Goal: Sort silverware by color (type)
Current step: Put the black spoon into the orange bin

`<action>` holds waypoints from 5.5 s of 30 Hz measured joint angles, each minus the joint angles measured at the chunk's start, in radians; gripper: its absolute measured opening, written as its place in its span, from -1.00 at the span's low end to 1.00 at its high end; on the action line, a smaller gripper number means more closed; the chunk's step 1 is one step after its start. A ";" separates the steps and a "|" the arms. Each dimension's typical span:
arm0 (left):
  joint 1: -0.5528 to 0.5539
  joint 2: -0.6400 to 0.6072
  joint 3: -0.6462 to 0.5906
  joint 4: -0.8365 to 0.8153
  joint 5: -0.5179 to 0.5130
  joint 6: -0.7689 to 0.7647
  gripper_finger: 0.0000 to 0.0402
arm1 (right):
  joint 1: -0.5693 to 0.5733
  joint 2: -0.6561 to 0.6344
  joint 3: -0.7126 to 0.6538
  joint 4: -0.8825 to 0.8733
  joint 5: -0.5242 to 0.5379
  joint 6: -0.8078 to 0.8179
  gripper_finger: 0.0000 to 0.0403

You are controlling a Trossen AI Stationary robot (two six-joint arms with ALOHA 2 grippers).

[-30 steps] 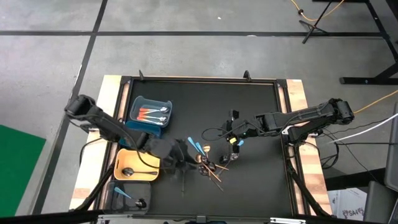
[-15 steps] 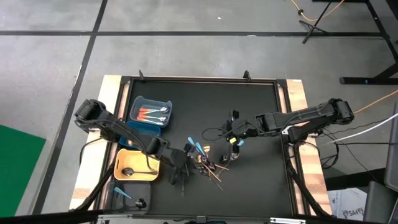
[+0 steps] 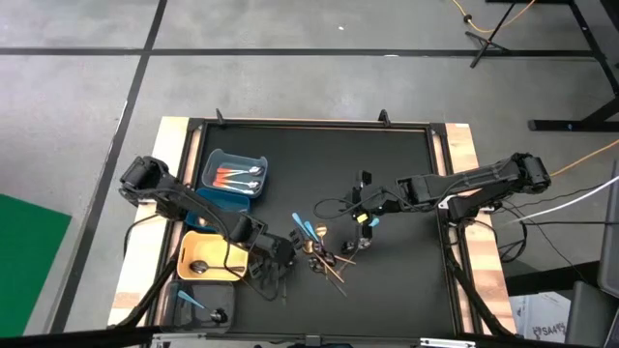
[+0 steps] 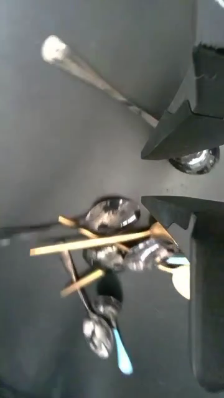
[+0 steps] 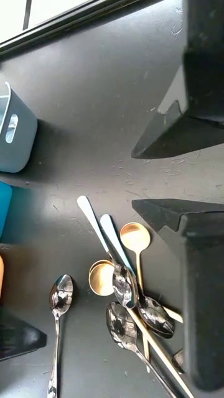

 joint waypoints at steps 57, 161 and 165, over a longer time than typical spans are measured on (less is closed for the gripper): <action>-0.001 0.164 0.000 -0.017 0.100 0.109 -0.66 | 0.000 0.000 0.000 0.000 0.000 0.000 -0.49; -0.485 -0.362 -0.323 -0.652 -0.090 -1.974 -0.79 | 0.000 0.000 0.000 0.000 0.000 -0.003 -0.49; -0.485 -0.362 -0.330 -0.654 -0.069 -2.018 -0.71 | 0.000 0.000 0.000 0.001 0.000 -0.003 -0.49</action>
